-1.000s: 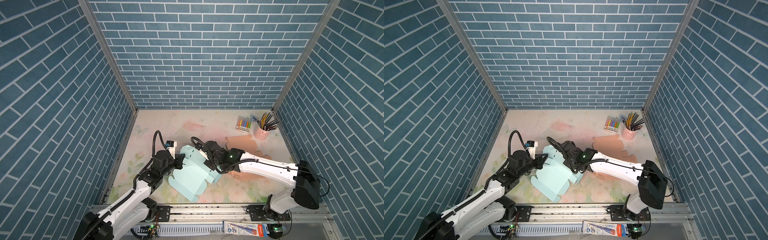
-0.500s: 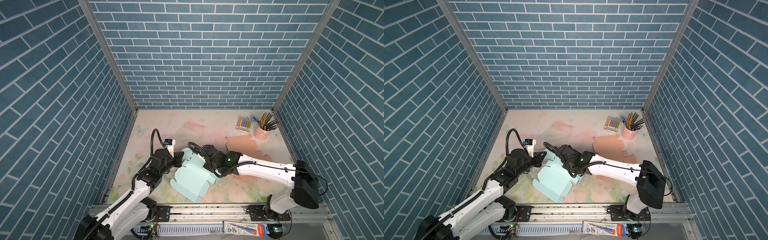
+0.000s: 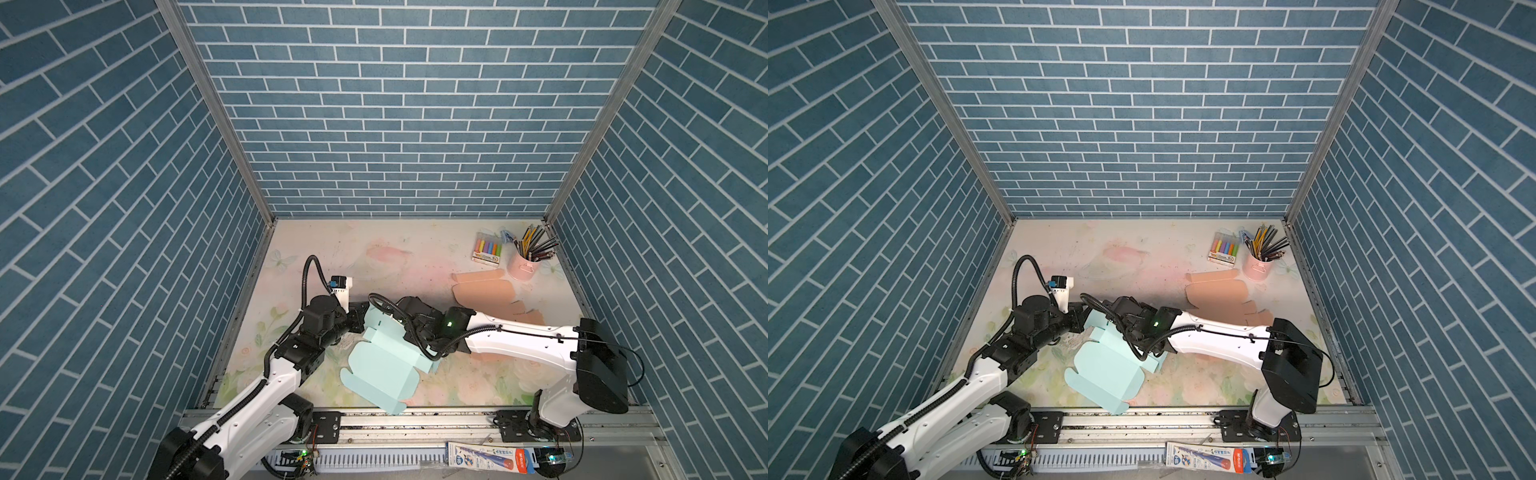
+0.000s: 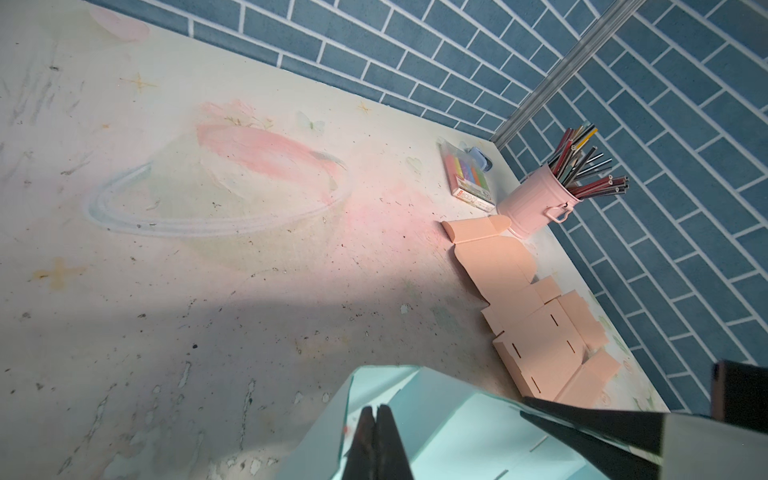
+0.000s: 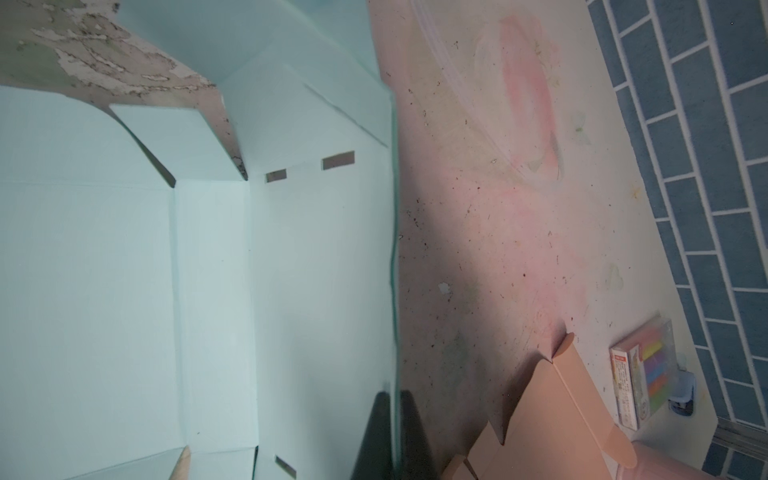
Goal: Fold the paper box
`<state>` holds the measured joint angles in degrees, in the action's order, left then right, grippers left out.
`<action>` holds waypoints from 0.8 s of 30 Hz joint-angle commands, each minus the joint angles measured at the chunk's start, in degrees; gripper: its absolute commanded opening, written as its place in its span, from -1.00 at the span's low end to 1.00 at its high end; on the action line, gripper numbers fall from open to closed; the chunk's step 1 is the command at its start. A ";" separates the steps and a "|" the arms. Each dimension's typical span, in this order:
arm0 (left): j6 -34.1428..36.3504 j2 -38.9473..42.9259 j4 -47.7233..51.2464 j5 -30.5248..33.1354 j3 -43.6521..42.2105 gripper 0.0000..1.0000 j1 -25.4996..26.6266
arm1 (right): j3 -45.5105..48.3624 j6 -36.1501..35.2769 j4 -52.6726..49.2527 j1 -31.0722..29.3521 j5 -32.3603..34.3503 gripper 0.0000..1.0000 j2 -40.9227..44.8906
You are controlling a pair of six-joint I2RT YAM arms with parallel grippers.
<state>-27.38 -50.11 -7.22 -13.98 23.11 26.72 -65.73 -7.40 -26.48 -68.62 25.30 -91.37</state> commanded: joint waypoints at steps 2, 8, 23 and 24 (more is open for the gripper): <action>1.00 0.72 -0.01 0.71 -0.53 -1.00 1.60 | -1.09 -2.54 0.76 -1.63 5.19 -1.00 -1.25; 0.96 0.06 -0.28 1.64 -1.11 -1.00 2.69 | -1.71 -3.24 1.30 -2.91 8.28 -1.00 -2.06; -0.76 0.22 -2.56 1.32 -3.96 -1.00 4.32 | -0.21 -6.66 5.06 -5.08 15.93 -1.00 -3.25; -0.75 0.06 -2.79 1.23 -4.14 -1.00 4.31 | 0.02 -7.26 5.41 -5.43 17.07 -1.00 -3.52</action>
<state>-27.70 -49.78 -8.01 -12.71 20.01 30.68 -65.80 -11.88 -22.83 -73.08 37.65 -93.76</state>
